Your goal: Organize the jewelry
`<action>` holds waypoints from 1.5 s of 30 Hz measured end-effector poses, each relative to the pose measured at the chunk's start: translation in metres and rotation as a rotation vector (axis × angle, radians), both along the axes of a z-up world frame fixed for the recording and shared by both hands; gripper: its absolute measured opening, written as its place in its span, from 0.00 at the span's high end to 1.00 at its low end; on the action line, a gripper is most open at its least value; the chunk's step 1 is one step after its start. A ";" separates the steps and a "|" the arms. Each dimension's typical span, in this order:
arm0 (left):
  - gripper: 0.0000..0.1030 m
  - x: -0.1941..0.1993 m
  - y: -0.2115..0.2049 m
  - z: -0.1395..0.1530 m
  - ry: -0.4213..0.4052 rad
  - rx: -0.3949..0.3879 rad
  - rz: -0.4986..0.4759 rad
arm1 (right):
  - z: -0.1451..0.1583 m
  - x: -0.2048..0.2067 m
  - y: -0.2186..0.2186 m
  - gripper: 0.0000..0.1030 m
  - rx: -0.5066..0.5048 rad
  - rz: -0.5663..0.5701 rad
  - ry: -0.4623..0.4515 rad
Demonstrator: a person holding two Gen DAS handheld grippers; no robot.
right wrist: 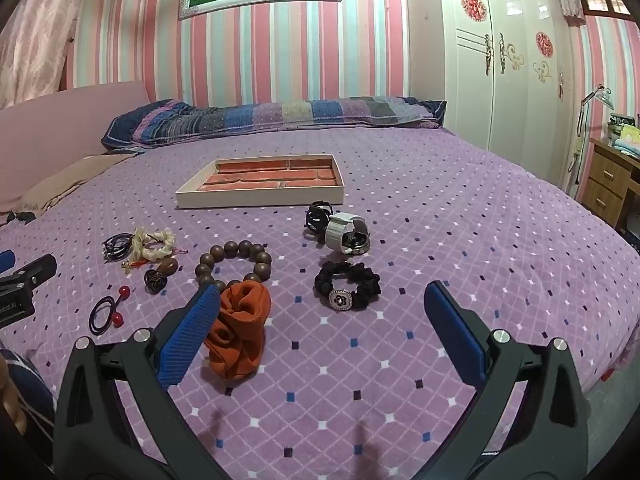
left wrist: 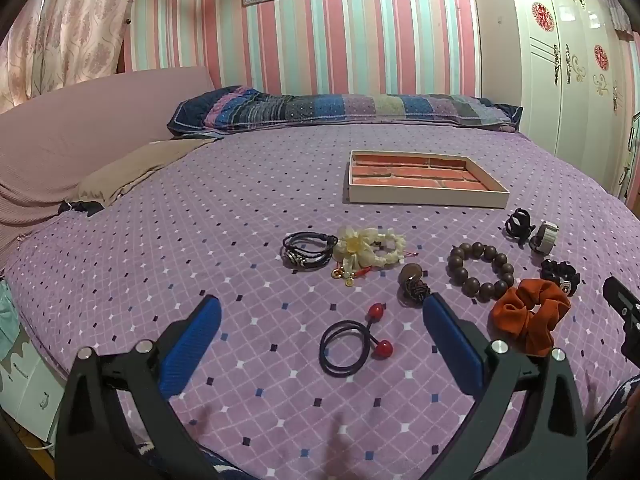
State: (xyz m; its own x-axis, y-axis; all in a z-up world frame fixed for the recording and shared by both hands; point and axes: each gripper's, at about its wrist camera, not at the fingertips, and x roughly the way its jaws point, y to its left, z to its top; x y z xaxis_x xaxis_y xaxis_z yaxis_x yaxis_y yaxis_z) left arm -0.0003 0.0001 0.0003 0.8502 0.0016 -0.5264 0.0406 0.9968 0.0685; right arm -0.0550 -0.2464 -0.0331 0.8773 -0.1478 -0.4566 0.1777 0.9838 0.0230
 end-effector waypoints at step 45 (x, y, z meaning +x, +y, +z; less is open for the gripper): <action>0.04 0.002 -0.002 0.003 0.001 0.002 -0.003 | 0.002 0.001 -0.001 0.04 -0.002 -0.002 -0.009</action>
State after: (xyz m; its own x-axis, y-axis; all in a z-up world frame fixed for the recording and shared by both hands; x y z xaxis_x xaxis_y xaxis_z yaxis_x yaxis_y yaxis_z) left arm 0.0019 -0.0022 0.0032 0.8497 -0.0004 -0.5273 0.0439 0.9966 0.0701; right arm -0.0543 -0.2477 -0.0306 0.8811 -0.1506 -0.4483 0.1798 0.9834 0.0229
